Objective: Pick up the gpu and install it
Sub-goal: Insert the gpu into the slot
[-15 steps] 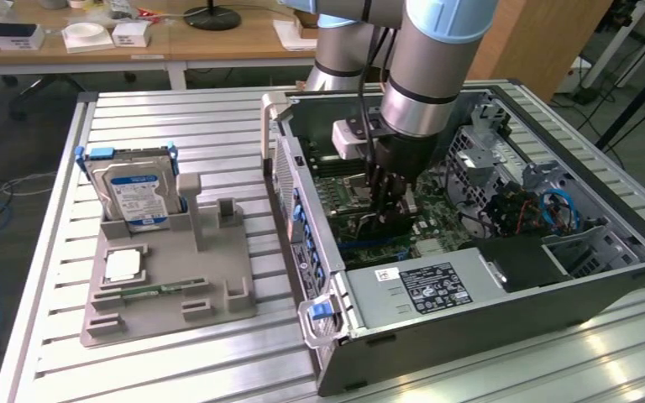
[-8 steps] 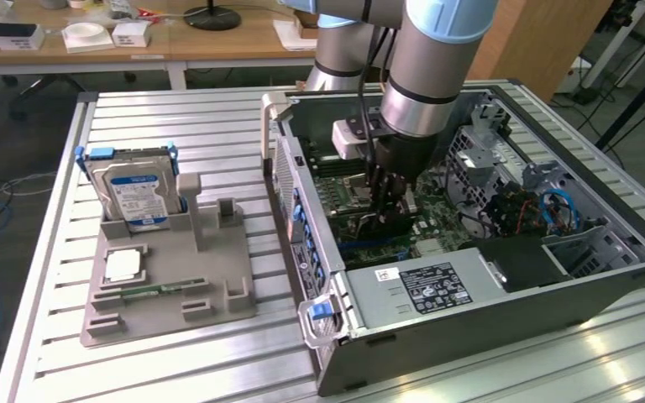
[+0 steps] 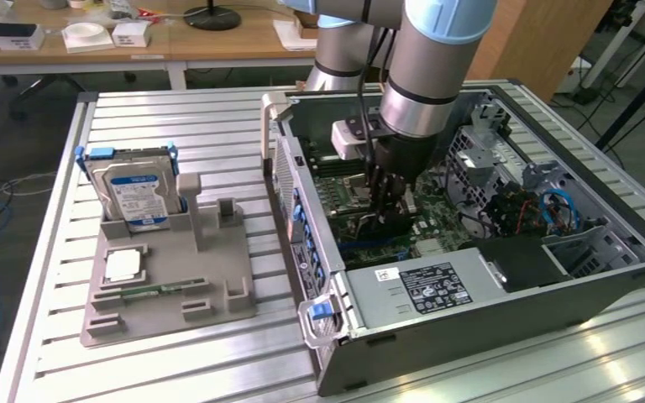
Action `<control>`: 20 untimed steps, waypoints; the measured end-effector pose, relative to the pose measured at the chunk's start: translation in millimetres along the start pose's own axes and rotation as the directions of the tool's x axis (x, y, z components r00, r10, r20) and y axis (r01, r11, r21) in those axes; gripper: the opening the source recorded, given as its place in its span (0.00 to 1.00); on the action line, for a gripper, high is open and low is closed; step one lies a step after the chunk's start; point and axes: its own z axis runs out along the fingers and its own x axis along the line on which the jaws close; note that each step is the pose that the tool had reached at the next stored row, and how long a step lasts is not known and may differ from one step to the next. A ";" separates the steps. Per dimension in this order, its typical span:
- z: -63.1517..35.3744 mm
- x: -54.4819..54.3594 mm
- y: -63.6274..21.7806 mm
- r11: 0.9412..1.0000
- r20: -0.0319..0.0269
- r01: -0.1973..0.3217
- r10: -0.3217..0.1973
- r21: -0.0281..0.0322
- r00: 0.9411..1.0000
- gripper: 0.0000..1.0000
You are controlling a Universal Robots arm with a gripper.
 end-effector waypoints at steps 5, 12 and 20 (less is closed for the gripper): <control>1.1 -0.1 0.3 1.000 0.001 0.000 0.000 0.001 1.000 0.26; 1.4 0.0 0.5 1.000 0.000 0.000 0.000 0.000 1.000 0.26; 3.0 0.0 0.5 1.000 0.000 0.000 0.000 0.000 1.000 0.26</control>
